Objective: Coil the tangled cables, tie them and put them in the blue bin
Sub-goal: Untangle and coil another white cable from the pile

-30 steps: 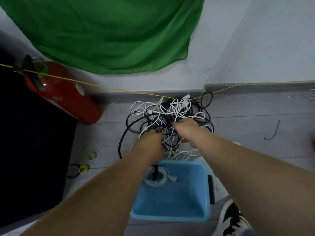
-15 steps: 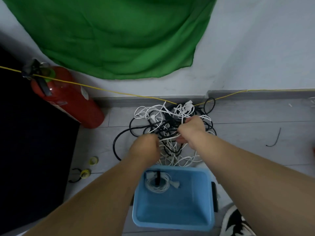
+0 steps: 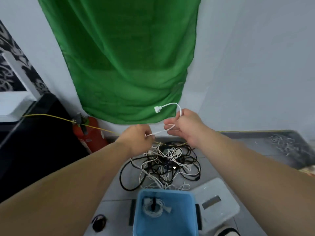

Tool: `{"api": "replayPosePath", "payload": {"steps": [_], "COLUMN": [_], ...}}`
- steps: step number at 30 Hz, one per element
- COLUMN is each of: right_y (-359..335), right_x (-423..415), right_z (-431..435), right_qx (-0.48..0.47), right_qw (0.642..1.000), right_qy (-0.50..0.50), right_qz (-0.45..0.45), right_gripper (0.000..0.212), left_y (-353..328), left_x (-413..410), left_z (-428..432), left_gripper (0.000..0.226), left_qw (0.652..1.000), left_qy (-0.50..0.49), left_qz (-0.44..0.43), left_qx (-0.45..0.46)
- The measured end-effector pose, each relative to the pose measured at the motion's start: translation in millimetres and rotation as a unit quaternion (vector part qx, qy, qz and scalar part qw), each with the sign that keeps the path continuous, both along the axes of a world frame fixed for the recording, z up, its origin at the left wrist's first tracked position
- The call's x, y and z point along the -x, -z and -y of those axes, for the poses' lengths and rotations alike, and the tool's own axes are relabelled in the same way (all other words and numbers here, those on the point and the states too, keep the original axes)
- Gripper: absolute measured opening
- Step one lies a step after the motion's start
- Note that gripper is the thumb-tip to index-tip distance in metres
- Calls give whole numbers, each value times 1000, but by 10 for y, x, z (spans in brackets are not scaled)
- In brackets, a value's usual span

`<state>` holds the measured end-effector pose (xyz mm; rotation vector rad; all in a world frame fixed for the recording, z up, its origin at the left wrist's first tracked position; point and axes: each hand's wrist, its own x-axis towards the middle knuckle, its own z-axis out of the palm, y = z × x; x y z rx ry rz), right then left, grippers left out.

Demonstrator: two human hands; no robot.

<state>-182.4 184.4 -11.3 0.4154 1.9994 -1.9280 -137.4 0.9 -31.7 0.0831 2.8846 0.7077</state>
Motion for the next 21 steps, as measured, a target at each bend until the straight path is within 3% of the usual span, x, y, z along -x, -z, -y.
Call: {"api": "replayPosePath", "payload": {"steps": [3,6,10,12,14,17,19,21], "right_y": [-499,-775,-1024,-1034,-1009,-1026,-1057,-1059], "right_x": [-235,-457,-812,-907,-975,-1048,-1056,-1054], "right_z": [72,96,110,92,53,-2,-28,-54], "right_qx": [25,144,234,203,138,90,96,106], "right_qw": [998,985,969,978,987,974,965,958], "right_qy": [36,90,69,14,-64,-186,-223,-248], "right_qz": [-40,-26,-36,-38,-50,-92,-104,-97], "right_gripper": [31,38,22,18,37,41,40,38], "left_y": [-562,-903,-972,-903,-864,-927,-984,-994], "left_x": [-130,-294,-615,-695,-696,-617,-550,-488], "left_z": [42,97,99,72,44,4,13,51], "left_gripper": [15,15,8,26,55,76,68,33], "left_qw": [999,998,997,995,996,994,986,981], "left_qy": [1,21,65,73,64,20,-2,2], "left_qz": [-43,-42,21,43,36,-56,-103,-107], "left_qx": [-30,-50,-31,-48,-56,-91,-132,-162]}}
